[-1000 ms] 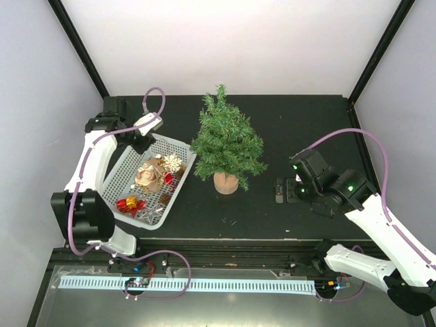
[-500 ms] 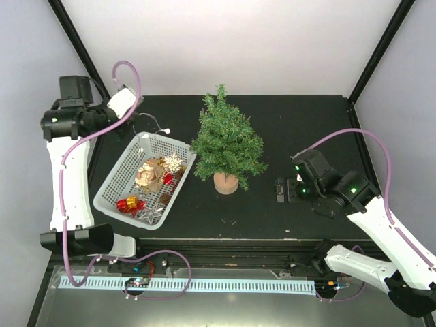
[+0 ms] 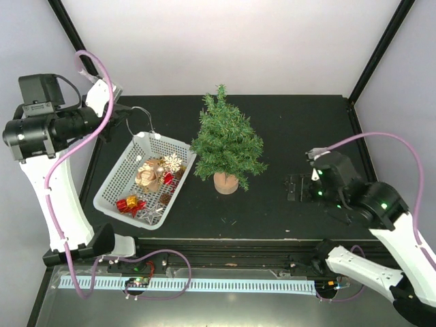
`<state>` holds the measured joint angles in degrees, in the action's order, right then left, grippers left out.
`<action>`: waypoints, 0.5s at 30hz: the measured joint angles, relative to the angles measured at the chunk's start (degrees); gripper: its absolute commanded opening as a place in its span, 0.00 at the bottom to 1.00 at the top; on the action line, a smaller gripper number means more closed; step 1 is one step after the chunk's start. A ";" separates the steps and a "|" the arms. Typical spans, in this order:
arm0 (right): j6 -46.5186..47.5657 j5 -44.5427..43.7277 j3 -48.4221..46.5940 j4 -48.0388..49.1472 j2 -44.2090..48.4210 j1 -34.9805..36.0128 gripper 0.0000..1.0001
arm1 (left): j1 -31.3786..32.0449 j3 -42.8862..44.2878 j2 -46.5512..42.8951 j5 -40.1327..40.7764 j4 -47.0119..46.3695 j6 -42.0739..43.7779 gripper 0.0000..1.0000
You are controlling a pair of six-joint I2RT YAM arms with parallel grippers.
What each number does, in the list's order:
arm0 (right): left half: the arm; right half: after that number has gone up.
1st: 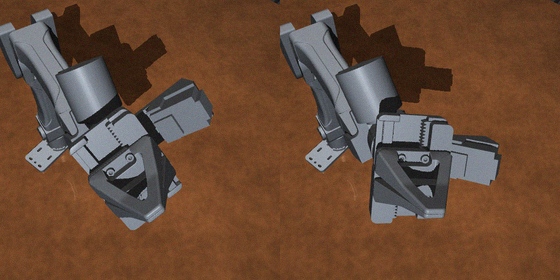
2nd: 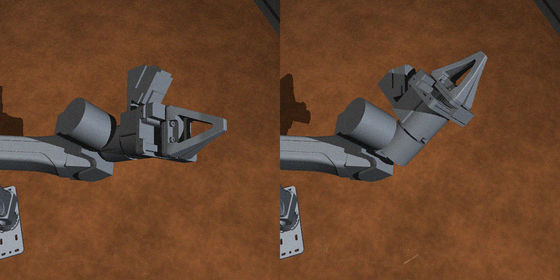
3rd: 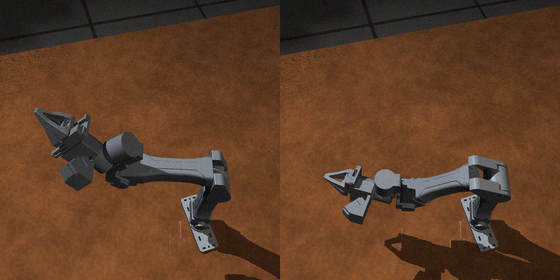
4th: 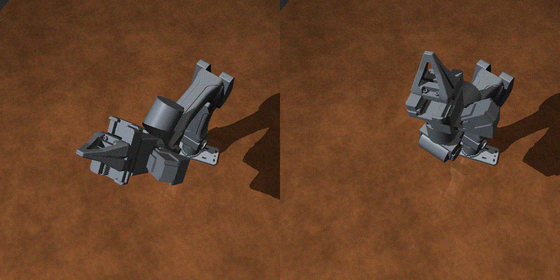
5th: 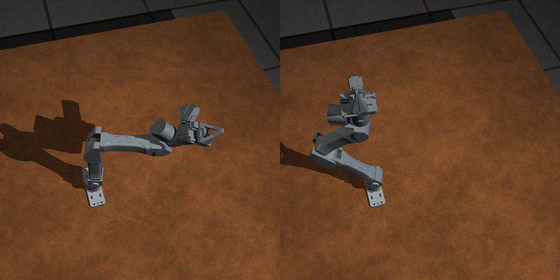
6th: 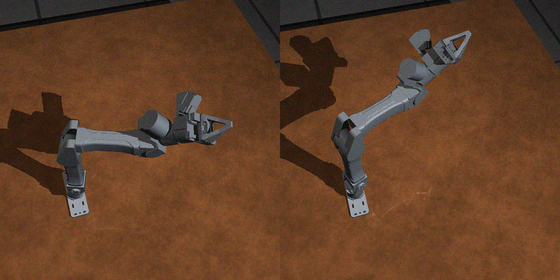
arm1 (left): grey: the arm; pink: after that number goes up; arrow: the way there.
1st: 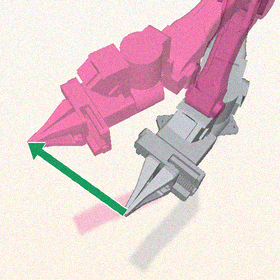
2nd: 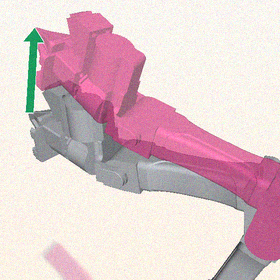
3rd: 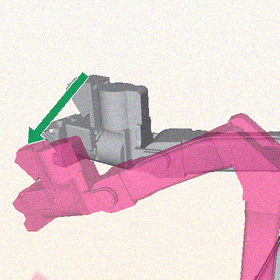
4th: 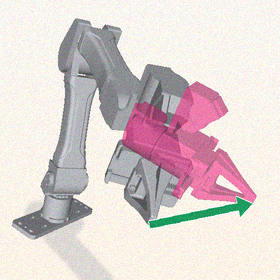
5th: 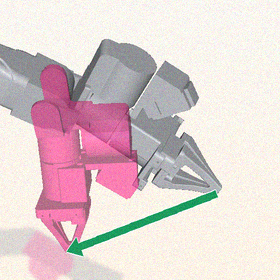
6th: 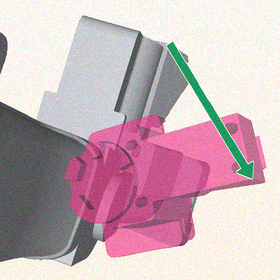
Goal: Decorate the small christmas tree
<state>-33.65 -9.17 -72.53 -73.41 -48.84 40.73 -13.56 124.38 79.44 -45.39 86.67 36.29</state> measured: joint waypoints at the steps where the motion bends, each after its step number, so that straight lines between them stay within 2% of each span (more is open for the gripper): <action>1: 0.42 -0.11 -0.87 -0.31 1.11 0.00 1.00 | 0.00 1.29 -0.26 0.00 0.13 -0.63 0.02; 6: 3.10 0.42 -5.07 -2.05 5.27 0.00 0.96 | 0.00 7.10 -1.95 0.46 0.33 -4.00 0.02; 9: 5.97 4.17 -8.15 -2.38 7.15 -0.02 0.94 | 0.00 10.21 -3.02 1.27 0.31 -4.44 0.02; 15: 9.35 11.32 -16.04 -1.07 7.61 -0.02 0.93 | 0.00 10.60 -4.94 -0.02 0.37 -4.02 0.02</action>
<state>-24.29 2.15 -88.58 -74.48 -41.23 40.71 -13.56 134.98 74.50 -45.41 87.05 32.27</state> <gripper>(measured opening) 0.936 0.019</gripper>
